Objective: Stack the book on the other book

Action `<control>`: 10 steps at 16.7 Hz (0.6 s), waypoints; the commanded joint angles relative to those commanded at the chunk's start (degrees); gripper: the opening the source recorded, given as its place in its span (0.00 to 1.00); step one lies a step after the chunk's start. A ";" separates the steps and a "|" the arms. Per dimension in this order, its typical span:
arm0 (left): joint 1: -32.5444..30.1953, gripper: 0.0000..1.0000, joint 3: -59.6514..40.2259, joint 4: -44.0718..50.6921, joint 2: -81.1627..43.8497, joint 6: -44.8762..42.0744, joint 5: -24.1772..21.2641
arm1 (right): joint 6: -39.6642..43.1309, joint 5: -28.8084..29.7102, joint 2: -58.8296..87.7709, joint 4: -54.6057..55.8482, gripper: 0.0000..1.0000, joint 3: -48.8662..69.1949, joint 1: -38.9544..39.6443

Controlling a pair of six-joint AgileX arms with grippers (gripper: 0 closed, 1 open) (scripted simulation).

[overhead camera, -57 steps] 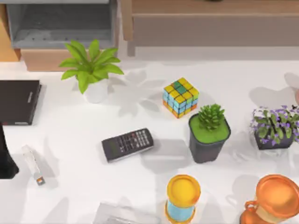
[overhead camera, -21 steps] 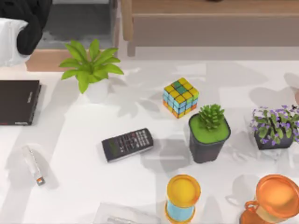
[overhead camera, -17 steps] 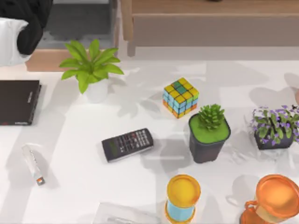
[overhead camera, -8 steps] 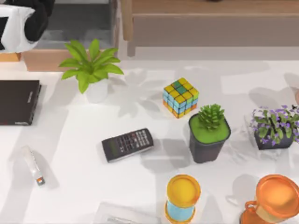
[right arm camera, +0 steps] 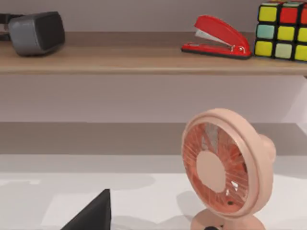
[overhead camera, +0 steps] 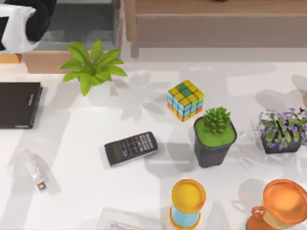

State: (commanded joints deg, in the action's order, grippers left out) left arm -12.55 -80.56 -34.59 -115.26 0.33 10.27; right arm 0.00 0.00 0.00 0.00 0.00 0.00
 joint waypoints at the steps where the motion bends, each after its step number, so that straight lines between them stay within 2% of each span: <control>1: 0.00 0.62 0.00 0.00 0.00 0.00 0.00 | 0.00 0.00 0.00 0.00 1.00 0.00 0.00; 9: 0.00 0.02 0.00 0.00 0.00 0.00 0.00 | 0.00 0.00 0.00 0.00 1.00 0.00 0.00; 10: 0.00 0.00 0.00 0.00 0.00 0.00 0.00 | 0.00 0.00 0.00 0.00 1.00 0.00 0.00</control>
State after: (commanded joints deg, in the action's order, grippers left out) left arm -12.55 -80.56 -34.59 -115.26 0.33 10.27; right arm 0.00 0.00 0.00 0.00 0.00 0.00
